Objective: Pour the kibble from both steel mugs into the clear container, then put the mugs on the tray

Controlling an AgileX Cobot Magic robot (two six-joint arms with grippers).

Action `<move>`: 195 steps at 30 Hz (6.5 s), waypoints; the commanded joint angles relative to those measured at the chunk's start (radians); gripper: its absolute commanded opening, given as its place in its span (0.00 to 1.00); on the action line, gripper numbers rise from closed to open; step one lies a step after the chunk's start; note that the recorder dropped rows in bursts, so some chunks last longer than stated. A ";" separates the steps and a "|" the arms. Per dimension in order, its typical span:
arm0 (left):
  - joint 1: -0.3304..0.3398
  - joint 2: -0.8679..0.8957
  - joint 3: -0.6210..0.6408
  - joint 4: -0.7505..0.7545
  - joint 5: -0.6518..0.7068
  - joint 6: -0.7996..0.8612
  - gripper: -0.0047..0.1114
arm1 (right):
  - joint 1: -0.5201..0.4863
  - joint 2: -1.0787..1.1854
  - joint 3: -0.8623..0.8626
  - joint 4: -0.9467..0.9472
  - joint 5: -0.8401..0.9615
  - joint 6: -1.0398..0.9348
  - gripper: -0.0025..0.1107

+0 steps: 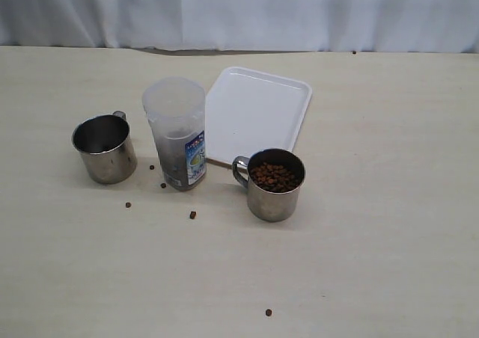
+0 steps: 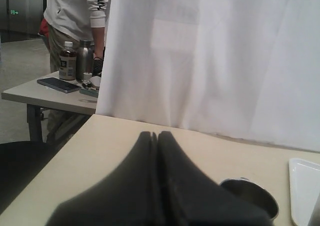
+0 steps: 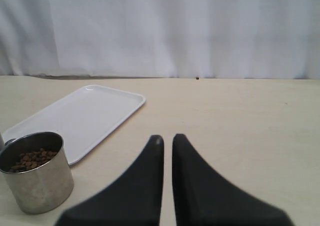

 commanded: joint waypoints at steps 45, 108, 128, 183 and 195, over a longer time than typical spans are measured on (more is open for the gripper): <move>0.000 -0.004 0.003 0.002 -0.005 -0.008 0.04 | 0.003 1.460 -0.023 -0.215 -1.181 0.173 0.07; 0.000 -0.004 0.003 0.002 -0.006 -0.008 0.04 | -0.158 2.144 -0.496 -1.005 -1.393 0.090 0.64; 0.000 -0.004 0.003 0.002 -0.006 -0.008 0.04 | -0.051 2.144 -0.530 -0.944 -1.406 0.045 0.64; 0.000 -0.004 0.003 0.002 -0.006 -0.008 0.04 | 0.085 2.266 -0.738 -0.845 -1.456 0.042 0.74; 0.000 -0.004 0.003 0.002 -0.006 -0.008 0.04 | 0.085 2.298 -0.751 -0.842 -1.467 0.042 0.74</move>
